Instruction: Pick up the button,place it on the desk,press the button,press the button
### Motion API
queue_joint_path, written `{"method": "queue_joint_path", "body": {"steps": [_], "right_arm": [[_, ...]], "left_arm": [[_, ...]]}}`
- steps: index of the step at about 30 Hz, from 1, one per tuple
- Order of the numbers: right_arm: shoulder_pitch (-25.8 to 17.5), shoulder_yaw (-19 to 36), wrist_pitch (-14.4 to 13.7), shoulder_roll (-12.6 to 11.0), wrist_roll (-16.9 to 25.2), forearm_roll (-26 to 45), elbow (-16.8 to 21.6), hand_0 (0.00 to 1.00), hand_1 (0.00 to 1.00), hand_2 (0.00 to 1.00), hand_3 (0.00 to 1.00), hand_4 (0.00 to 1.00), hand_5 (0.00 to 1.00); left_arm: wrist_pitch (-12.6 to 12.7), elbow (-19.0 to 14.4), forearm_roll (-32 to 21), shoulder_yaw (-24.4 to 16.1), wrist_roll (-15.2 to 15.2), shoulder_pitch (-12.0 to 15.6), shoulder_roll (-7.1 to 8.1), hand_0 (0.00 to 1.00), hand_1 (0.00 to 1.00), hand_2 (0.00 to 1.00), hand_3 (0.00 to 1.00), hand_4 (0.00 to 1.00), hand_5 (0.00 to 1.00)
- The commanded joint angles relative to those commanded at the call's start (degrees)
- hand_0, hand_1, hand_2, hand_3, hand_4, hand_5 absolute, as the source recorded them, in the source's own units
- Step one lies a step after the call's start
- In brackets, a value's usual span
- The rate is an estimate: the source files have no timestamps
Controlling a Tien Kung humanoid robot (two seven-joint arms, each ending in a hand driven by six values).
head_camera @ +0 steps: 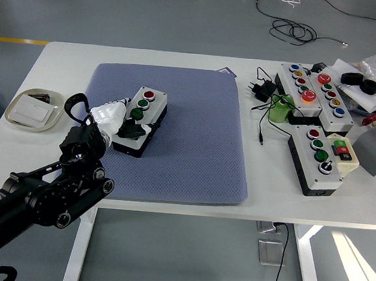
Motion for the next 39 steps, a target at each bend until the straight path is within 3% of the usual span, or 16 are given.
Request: {"method": "queue_joint_path", "body": {"steps": [4, 5, 7, 10, 11, 16, 17, 21, 28, 29, 34, 35, 39], "right_arm": [[0.1, 0.1, 0.0, 0.0, 0.0, -0.1, 0.0, 0.787, 0.797, 0.817, 0.751, 0.412, 0.479], [0.1, 0.1, 0.0, 0.0, 0.0, -0.1, 0.0, 0.787, 0.797, 0.817, 0.751, 0.412, 0.479], [0.1, 0.2, 0.0, 0.0, 0.0, -0.2, 0.0, 0.787, 0.797, 0.817, 0.751, 0.412, 0.479], [0.2, 0.3, 0.0, -0.1, -0.1, -0.5, 0.0, 0.787, 0.797, 0.817, 0.751, 0.412, 0.479], [0.2, 0.3, 0.0, 0.0, -0.1, -0.5, 0.0, 0.787, 0.797, 0.817, 0.751, 0.412, 0.479], [0.3, 0.4, 0.0, -0.1, -0.1, -0.5, 0.0, 0.787, 0.797, 0.817, 0.751, 0.412, 0.479], [0.4, 0.5, 0.0, -0.1, -0.1, -0.6, 0.0, 0.787, 0.797, 0.817, 0.751, 0.412, 0.479], [0.4, 0.7, 0.0, -0.2, 0.0, -0.7, 0.0, 0.787, 0.797, 0.817, 0.751, 0.412, 0.479], [0.5, 0.9, 0.0, -0.3, 0.0, -0.9, 0.0, 0.787, 0.797, 0.817, 0.751, 0.412, 0.479], [0.5, 1.0, 0.0, -0.3, -0.1, -1.0, 0.0, 0.787, 0.797, 0.817, 0.751, 0.412, 0.479], [0.5, 1.0, -0.1, -0.3, -0.1, -1.0, 0.0, 0.787, 0.797, 0.817, 0.751, 0.412, 0.479], [0.5, 1.1, -0.1, -0.3, -0.1, -1.0, 0.0, 0.787, 0.797, 0.817, 0.751, 0.412, 0.479], [0.4, 1.0, -0.2, -0.2, -0.1, -1.0, 0.0, 0.787, 0.797, 0.817, 0.751, 0.412, 0.479]], "left_arm": [[-1.0, 0.4, 2.1, 0.3, 0.0, -0.3, 0.0, 0.791, 0.958, 0.998, 0.998, 0.979, 0.824], [-1.1, 0.4, 2.4, 0.3, 0.0, -0.3, -0.02, 0.717, 0.89, 0.998, 0.998, 0.921, 0.568], [-0.8, 0.6, 3.6, 0.8, 0.0, -0.5, -0.18, 0.717, 0.89, 0.998, 0.998, 0.921, 0.568], [-2.2, 1.9, 5.1, 1.5, 0.0, -1.4, -0.85, 0.717, 0.89, 0.998, 0.998, 0.921, 0.568], [-2.7, 2.3, 5.6, 1.7, 0.0, -1.7, -1.04, 0.69, 0.858, 0.97, 0.998, 0.874, 0.513], [-4.8, 3.8, 5.5, 2.2, 0.0, -2.8, -1.3, 0.69, 0.858, 0.97, 0.998, 0.874, 0.513], [-5.5, 4.2, 5.3, 2.3, 0.0, -3.1, -1.3, 0.665, 0.837, 0.932, 0.998, 0.853, 0.488], [-8.4, 6.3, 5.6, 2.5, 0.0, -4.3, -0.89, 0.665, 0.837, 0.932, 0.998, 0.853, 0.488], [-10.8, 6.3, 6.9, 1.8, 0.0, -5.3, 0.16, 0.669, 0.825, 0.912, 0.998, 0.846, 0.485], [-11.2, 6.4, 7.0, 1.7, 0.0, -5.5, 0.32, 0.64, 0.774, 0.845, 0.874, 0.851, 0.484], [-12.0, 6.2, 8.1, 1.5, 0.0, -5.8, 0.91, 0.64, 0.774, 0.845, 0.874, 0.851, 0.484], [-11.5, 6.2, 9.3, 1.4, 0.0, -5.7, 1.1, 0.485, 0.629, 0.684, 0.728, 0.853, 0.458], [-9.2, 5.9, 10.1, 1.0, 0.0, -5.4, 1.43, 0.485, 0.629, 0.684, 0.728, 0.853, 0.458]]}}
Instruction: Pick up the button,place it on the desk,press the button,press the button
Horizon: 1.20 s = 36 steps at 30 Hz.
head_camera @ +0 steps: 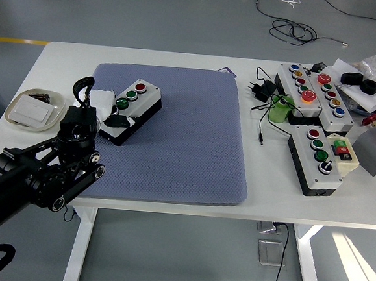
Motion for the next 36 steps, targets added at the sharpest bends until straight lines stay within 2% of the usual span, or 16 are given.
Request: {"method": "queue_joint_path", "body": {"steps": [1, 2, 7, 8, 10, 13, 14, 18, 21, 23, 25, 26, 27, 31, 32, 36], "right_arm": [[-0.1, 0.0, 0.0, 0.0, 0.0, 0.0, 0.0, 0.787, 0.797, 0.817, 0.751, 0.412, 0.479], [-0.1, 0.0, 0.0, 0.0, 0.0, 0.0, 0.0, 0.787, 0.797, 0.817, 0.751, 0.412, 0.479], [-0.3, -0.2, 0.0, 0.0, -0.1, -0.1, 0.0, 0.787, 0.797, 0.817, 0.751, 0.412, 0.479], [-0.4, -0.1, 0.0, 0.0, -0.1, -0.1, 0.0, 0.787, 0.797, 0.817, 0.751, 0.412, 0.479], [-0.4, -0.2, 0.0, 0.0, -0.1, 0.0, 0.0, 0.787, 0.797, 0.817, 0.751, 0.412, 0.479], [-0.5, -0.3, 0.0, 0.0, -0.1, 0.1, 0.0, 0.787, 0.797, 0.817, 0.751, 0.412, 0.479], [-0.6, -0.3, 0.0, 0.0, -0.1, 0.1, 0.0, 0.787, 0.797, 0.817, 0.751, 0.412, 0.479], [-0.7, -0.4, 0.0, 0.0, -0.1, 0.0, 0.0, 0.787, 0.797, 0.817, 0.751, 0.412, 0.479], [-0.8, -0.4, 0.0, 0.0, -0.1, 0.0, 0.0, 0.787, 0.797, 0.817, 0.751, 0.412, 0.479], [-1.0, -0.4, 0.0, 0.0, -0.1, 0.0, 0.0, 0.787, 0.797, 0.817, 0.751, 0.412, 0.479], [-1.0, -0.4, 0.0, 0.0, -0.1, 0.0, 0.0, 0.787, 0.797, 0.817, 0.751, 0.412, 0.479], [-1.0, -0.4, 0.0, 0.0, -0.1, 0.0, 0.0, 0.787, 0.797, 0.817, 0.751, 0.412, 0.479], [-1.0, -0.4, 0.0, 0.0, -0.1, 0.0, 0.0, 0.787, 0.797, 0.817, 0.751, 0.412, 0.479], [-0.8, -0.3, 0.0, 0.0, 0.0, 0.2, 0.0, 0.787, 0.797, 0.817, 0.751, 0.412, 0.479], [-0.8, -0.3, 0.0, 0.0, 0.0, 0.2, 0.0, 0.787, 0.797, 0.817, 0.751, 0.412, 0.479], [-0.7, -0.3, 0.0, 0.0, 0.0, 0.3, 0.0, 0.787, 0.797, 0.817, 0.751, 0.412, 0.479]], "left_arm": [[0.6, -0.1, 0.2, 0.0, 0.0, 0.2, 0.07, 0.485, 0.629, 0.684, 0.728, 0.853, 0.458], [0.8, -0.2, 0.3, -0.1, 0.0, 0.3, 0.09, 0.275, 0.446, 0.433, 0.51, 0.767, 0.267], [0.9, -0.2, 0.0, 0.3, 0.0, 1.0, 0.44, 0.275, 0.446, 0.433, 0.51, 0.767, 0.267], [1.0, -0.2, 0.2, 0.4, 0.0, 1.1, 0.47, 0.258, 0.412, 0.388, 0.471, 0.732, 0.162], [1.6, -0.2, 0.9, 0.5, 0.0, 1.4, 0.56, 0.258, 0.412, 0.388, 0.471, 0.732, 0.162], [3.2, -0.4, 2.1, 0.5, 0.0, 1.7, 0.82, 0.258, 0.412, 0.388, 0.471, 0.732, 0.162], [3.4, -0.5, 2.4, 0.5, 0.0, 1.8, 0.89, 0.281, 0.398, 0.366, 0.448, 0.679, 0.096], [7.1, -1.0, 3.4, 0.2, -1.2, 2.3, 1.5, 0.281, 0.398, 0.366, 0.448, 0.679, 0.096], [9.0, -1.1, 3.1, 0.2, -5.2, 2.5, 1.86, 0.262, 0.383, 0.347, 0.431, 0.693, 0.106], [11.5, -1.3, 2.0, 0.3, -9.3, 2.8, 2.49, 0.262, 0.383, 0.347, 0.431, 0.693, 0.106], [12.7, -1.5, 1.6, 0.3, -13.3, 2.9, 2.8, 0.262, 0.383, 0.347, 0.431, 0.693, 0.106], [13.5, -1.5, 1.3, 0.5, -15.4, 2.9, 3.03, 0.267, 0.38, 0.342, 0.43, 0.686, 0.059], [14.2, -1.7, 0.7, 0.9, -17.7, 2.8, 3.42, 0.267, 0.38, 0.342, 0.43, 0.686, 0.059], [14.8, -1.6, -0.5, 1.7, -25.3, 2.4, 4.24, 0.267, 0.38, 0.342, 0.43, 0.686, 0.059], [14.8, -1.6, -0.6, 1.8, -26.5, 2.3, 4.34, 0.253, 0.378, 0.339, 0.435, 0.657, 0.042], [14.7, -1.2, -1.1, 2.6, -30.3, 2.1, 4.82, 0.253, 0.378, 0.339, 0.435, 0.657, 0.042]]}}
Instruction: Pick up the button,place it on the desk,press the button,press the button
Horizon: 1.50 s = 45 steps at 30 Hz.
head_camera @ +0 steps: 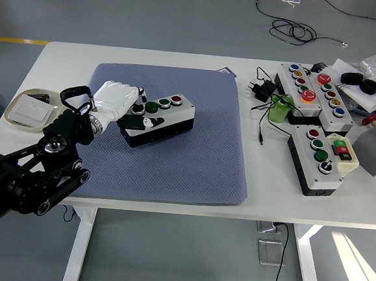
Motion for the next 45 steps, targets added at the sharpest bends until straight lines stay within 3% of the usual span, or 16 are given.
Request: {"method": "queue_joint_path", "body": {"steps": [10, 17, 25, 31, 32, 33, 37, 38, 40, 43, 44, 45], "right_arm": [[0.2, 0.0, -0.1, 0.1, -0.1, 0.0, 0.0, 0.787, 0.797, 0.817, 0.751, 0.412, 0.479], [0.3, -0.2, -0.1, 0.1, -0.1, 0.0, 0.0, 0.787, 0.797, 0.817, 0.751, 0.412, 0.479], [0.4, -0.2, 0.0, 0.2, -0.2, -0.2, 0.0, 0.787, 0.797, 0.817, 0.751, 0.412, 0.479], [0.4, -0.3, -0.1, 0.2, -0.1, 0.1, 0.0, 0.787, 0.797, 0.817, 0.751, 0.412, 0.479], [0.4, -0.3, -0.1, 0.2, -0.1, 0.1, 0.0, 0.787, 0.797, 0.817, 0.751, 0.412, 0.479], [0.4, -0.3, -0.1, 0.2, -0.1, 0.1, 0.0, 0.787, 0.797, 0.817, 0.751, 0.412, 0.479], [0.4, -0.2, -0.1, 0.2, -0.2, -0.2, 0.0, 0.787, 0.797, 0.817, 0.751, 0.412, 0.479], [0.4, -0.2, -0.1, 0.2, -0.2, -0.1, 0.0, 0.787, 0.797, 0.817, 0.751, 0.412, 0.479], [0.3, -0.3, -0.1, 0.3, -0.2, -0.1, 0.0, 0.787, 0.797, 0.817, 0.751, 0.412, 0.479], [0.2, -0.3, -0.1, 0.3, -0.2, 0.1, 0.0, 0.787, 0.797, 0.817, 0.751, 0.412, 0.479], [0.1, -0.3, -0.1, 0.3, -0.2, 0.1, 0.0, 0.787, 0.797, 0.817, 0.751, 0.412, 0.479], [0.1, -0.3, -0.1, 0.3, -0.2, 0.1, 0.0, 0.787, 0.797, 0.817, 0.751, 0.412, 0.479]], "left_arm": [[8.0, 2.7, -5.2, 3.0, -13.2, -1.4, 1.24, 0.246, 0.367, 0.332, 0.422, 0.672, 0.046], [12.3, 3.3, -9.7, 3.9, -19.6, -1.6, 1.65, 0.244, 0.368, 0.331, 0.419, 0.672, 0.049], [14.3, 5.9, -11.3, 7.9, -21.7, -2.5, 1.97, 0.239, 0.369, 0.332, 0.421, 0.668, 0.05], [17.7, 3.3, -15.6, 4.1, -22.6, -1.0, 2.03, 0.241, 0.37, 0.334, 0.423, 0.671, 0.054], [18.2, 2.2, -16.7, 3.2, -22.8, -0.7, 2.05, 0.212, 0.377, 0.342, 0.443, 0.725, 0.122], [18.4, 1.7, -17.3, 2.9, -22.9, -0.7, 2.07, 0.212, 0.377, 0.342, 0.443, 0.725, 0.122], [16.5, -2.0, -16.4, 0.6, -21.4, 0.3, 2.51, 0.212, 0.377, 0.342, 0.443, 0.725, 0.122], [15.5, -3.1, -15.6, 0.1, -20.6, 0.6, 2.72, 0.18, 0.4, 0.396, 0.549, 0.777, 0.346], [11.4, -6.7, -11.7, -1.4, -17.6, 1.5, 3.5, 0.18, 0.4, 0.396, 0.549, 0.777, 0.346], [7.2, -10.0, -8.4, -2.6, -15.1, 2.3, 4.19, 0.18, 0.4, 0.396, 0.549, 0.777, 0.346], [5.4, -11.6, -7.5, -3.2, -14.0, 2.7, 4.53, 0.186, 0.281, 0.321, 0.763, 0.64, 0.327], [4.5, -12.3, -7.2, -3.3, -13.7, 2.8, 4.64, 0.186, 0.281, 0.321, 0.763, 0.64, 0.327]]}}
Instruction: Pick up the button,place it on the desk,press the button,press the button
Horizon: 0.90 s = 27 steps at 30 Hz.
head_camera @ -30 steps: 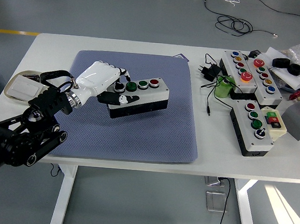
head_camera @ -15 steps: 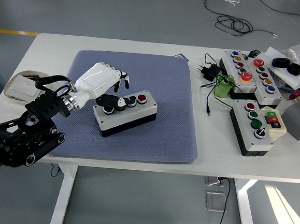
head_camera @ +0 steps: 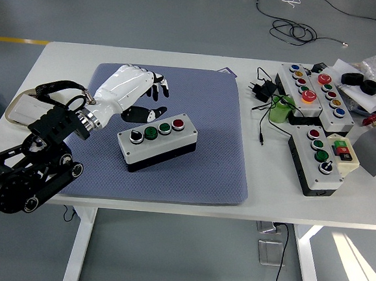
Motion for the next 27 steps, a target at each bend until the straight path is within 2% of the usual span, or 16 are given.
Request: {"method": "queue_joint_path", "body": {"steps": [4, 5, 7, 10, 11, 12, 16, 18, 22, 23, 27], "right_arm": [[-0.2, -0.1, 0.0, 0.0, 0.0, 0.1, 0.0, 0.787, 0.797, 0.817, 0.751, 0.412, 0.479], [-0.3, -0.1, 0.0, 0.0, 0.1, 0.1, 0.0, 0.787, 0.797, 0.817, 0.751, 0.412, 0.479], [-0.4, -0.1, 0.0, 0.0, 0.0, 0.1, 0.0, 0.787, 0.797, 0.817, 0.751, 0.412, 0.479], [-0.4, -0.1, 0.0, 0.0, 0.0, 0.1, 0.0, 0.787, 0.797, 0.817, 0.751, 0.412, 0.479], [-0.5, 0.0, 0.0, 0.0, 0.0, 0.0, 0.0, 0.787, 0.797, 0.817, 0.751, 0.412, 0.479], [-0.6, 0.0, 0.0, 0.0, 0.0, -0.1, 0.0, 0.787, 0.797, 0.817, 0.751, 0.412, 0.479], [-0.8, 0.2, 0.0, 0.0, -0.1, -0.2, 0.0, 0.787, 0.797, 0.817, 0.751, 0.412, 0.479], [-0.8, 0.3, -0.1, 0.0, -0.1, -0.3, 0.0, 0.787, 0.797, 0.817, 0.751, 0.412, 0.479], [-0.9, 0.3, 0.0, 0.0, -0.1, -0.4, 0.0, 0.787, 0.797, 0.817, 0.751, 0.412, 0.479], [-0.9, 0.4, 0.0, 0.0, -0.1, -0.5, 0.0, 0.787, 0.797, 0.817, 0.751, 0.412, 0.479], [-0.8, 0.4, 0.0, 0.0, 0.0, -0.3, 0.0, 0.787, 0.797, 0.817, 0.751, 0.412, 0.479]], "left_arm": [[-5.0, -6.0, 4.0, -2.0, 3.0, 1.7, 1.19, 0.186, 0.281, 0.321, 0.763, 0.64, 0.327], [-5.9, -7.6, 4.6, -2.4, 3.5, 1.9, 1.42, 0.099, 0.207, 0.245, 0.807, 0.602, 0.38], [-7.6, -10.4, 5.6, -3.0, 4.3, 2.4, 1.94, 0.099, 0.207, 0.245, 0.807, 0.602, 0.38], [-10.0, -13.0, 6.8, -3.5, 5.4, 2.7, 2.5, 0.099, 0.207, 0.245, 0.807, 0.602, 0.38], [-11.4, -14.0, 7.7, -3.6, 5.9, 2.7, 2.72, 0.065, 0.161, 0.197, 0.777, 0.582, 0.419], [-12.6, -14.8, 8.4, -3.6, 6.3, 2.8, 3.01, 0.065, 0.161, 0.197, 0.777, 0.582, 0.419], [-16.9, -16.0, 10.4, -3.4, 7.6, 2.8, 3.73, 0.065, 0.161, 0.197, 0.777, 0.582, 0.419], [-18.7, -15.9, 11.0, -3.2, 8.3, 2.7, 4.0, 0.055, 0.147, 0.177, 0.738, 0.551, 0.402], [-21.2, -15.7, 12.0, -3.1, 9.3, 2.6, 4.23, 0.055, 0.147, 0.177, 0.738, 0.551, 0.402], [-22.1, -15.5, 12.4, -3.1, 9.7, 2.5, 4.27, 0.044, 0.118, 0.144, 0.721, 0.536, 0.353], [-24.5, -14.7, 13.2, -3.0, 10.7, 2.4, 4.42, 0.044, 0.118, 0.144, 0.721, 0.536, 0.353]]}}
